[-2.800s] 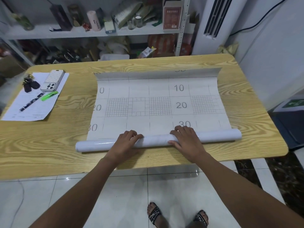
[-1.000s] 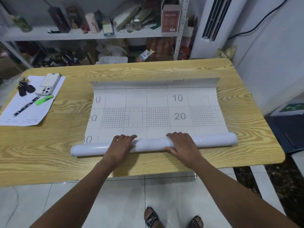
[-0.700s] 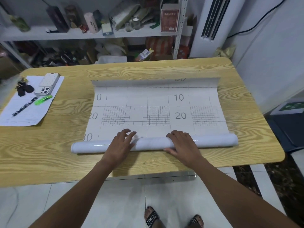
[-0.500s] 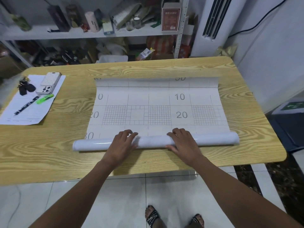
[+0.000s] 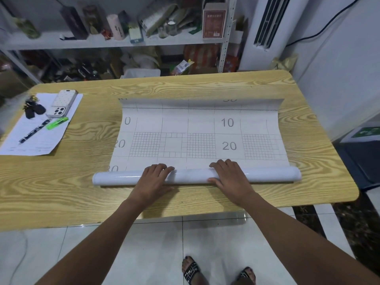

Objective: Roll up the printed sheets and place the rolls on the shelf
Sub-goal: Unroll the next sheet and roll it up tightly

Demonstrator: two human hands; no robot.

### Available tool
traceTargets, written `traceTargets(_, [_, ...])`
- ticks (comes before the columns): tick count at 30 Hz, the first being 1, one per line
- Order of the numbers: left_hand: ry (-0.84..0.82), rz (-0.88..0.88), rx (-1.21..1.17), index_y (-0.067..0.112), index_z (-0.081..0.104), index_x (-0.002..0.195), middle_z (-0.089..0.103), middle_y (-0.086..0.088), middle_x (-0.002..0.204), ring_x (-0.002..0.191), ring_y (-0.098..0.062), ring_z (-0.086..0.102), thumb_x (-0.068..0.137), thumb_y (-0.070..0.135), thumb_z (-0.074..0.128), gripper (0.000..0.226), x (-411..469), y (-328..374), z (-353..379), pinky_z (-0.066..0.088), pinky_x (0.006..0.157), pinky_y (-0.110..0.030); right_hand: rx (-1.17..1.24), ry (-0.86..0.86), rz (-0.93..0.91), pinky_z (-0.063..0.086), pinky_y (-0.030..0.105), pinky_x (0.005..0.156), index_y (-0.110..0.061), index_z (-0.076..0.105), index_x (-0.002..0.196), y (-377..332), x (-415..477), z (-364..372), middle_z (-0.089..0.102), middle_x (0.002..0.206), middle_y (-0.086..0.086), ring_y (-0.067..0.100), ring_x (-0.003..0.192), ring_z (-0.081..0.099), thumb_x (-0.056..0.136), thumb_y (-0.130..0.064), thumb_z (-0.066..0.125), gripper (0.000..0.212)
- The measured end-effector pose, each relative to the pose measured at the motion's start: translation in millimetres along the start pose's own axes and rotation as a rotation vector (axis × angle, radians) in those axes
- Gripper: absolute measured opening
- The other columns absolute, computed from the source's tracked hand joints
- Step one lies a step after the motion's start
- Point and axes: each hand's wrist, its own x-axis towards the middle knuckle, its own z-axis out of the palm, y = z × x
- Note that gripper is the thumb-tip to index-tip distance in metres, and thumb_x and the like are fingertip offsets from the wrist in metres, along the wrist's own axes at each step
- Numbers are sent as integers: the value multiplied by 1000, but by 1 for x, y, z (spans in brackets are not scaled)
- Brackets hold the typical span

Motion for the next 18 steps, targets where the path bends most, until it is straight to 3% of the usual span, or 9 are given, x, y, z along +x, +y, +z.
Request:
traceTargets(8, [-6,17,-15,22,43,114,56,-1,101,88,-20,50,63,41,80,66,-2,2,-1,30,82,-28,-31,37,4,32,31,78,-17,62,99,4,2,7,61,89,-1,22,79,57,90,-46,32,43])
traceTargets(14, [-26,14,20,24,42,113,55,0,101,87,-20,49,63,24,78,61,-1,0,0,32,84,-32,-49,22,11,36,31,79,-19,63,99,1,3,6,60,95,-2,20,84,55,91,-45,29,44])
traceTargets(18, [-35,13,15,24,42,111,58,-2,97,83,-23,57,63,25,80,62,1,1,-1,39,81,-38,-78,13,22,45,34,78,-20,65,99,1,4,6,60,100,-3,21,87,54,91,-42,27,44])
